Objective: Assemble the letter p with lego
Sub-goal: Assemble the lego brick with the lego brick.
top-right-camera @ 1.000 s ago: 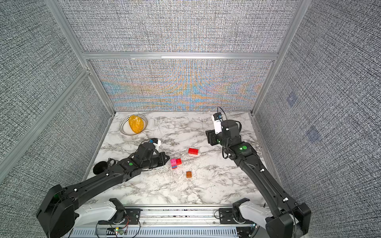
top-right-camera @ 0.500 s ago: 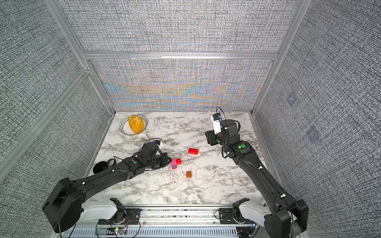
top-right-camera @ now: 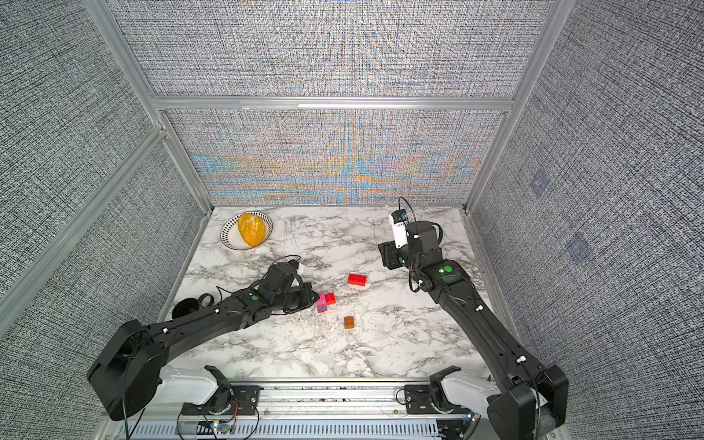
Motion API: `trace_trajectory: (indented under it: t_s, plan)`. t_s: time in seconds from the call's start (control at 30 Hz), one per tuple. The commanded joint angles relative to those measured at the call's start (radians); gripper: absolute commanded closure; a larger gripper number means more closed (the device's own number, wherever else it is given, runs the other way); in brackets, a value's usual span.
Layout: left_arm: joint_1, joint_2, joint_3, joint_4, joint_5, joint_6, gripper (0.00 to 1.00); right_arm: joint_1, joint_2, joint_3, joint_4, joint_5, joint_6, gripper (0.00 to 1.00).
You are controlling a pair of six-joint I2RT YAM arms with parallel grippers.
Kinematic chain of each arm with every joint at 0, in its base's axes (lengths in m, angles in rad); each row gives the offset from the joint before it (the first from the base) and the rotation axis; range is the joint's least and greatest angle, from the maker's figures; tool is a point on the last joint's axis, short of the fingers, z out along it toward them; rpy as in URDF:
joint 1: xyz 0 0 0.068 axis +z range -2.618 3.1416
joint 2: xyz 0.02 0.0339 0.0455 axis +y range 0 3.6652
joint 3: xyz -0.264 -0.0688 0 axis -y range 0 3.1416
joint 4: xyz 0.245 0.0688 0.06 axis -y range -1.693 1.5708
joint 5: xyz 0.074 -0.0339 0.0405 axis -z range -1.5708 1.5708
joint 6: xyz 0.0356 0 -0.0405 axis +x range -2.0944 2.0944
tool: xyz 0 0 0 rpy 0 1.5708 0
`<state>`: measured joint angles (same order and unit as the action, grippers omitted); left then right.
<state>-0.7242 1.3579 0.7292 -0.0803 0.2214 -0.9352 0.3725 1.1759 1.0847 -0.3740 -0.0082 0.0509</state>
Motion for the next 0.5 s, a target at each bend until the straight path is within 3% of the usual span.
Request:
trace_trajectory:
  t_s: [0.0,0.47]
  plan:
    - [0.000,0.005,0.016,0.030,0.011,0.008,1.00,0.000,0.002,0.000,-0.011,-0.009,0.008,0.35]
    - [0.000,0.021,0.006,0.021,0.023,0.009,1.00,0.000,0.015,0.000,-0.014,-0.015,0.005,0.35]
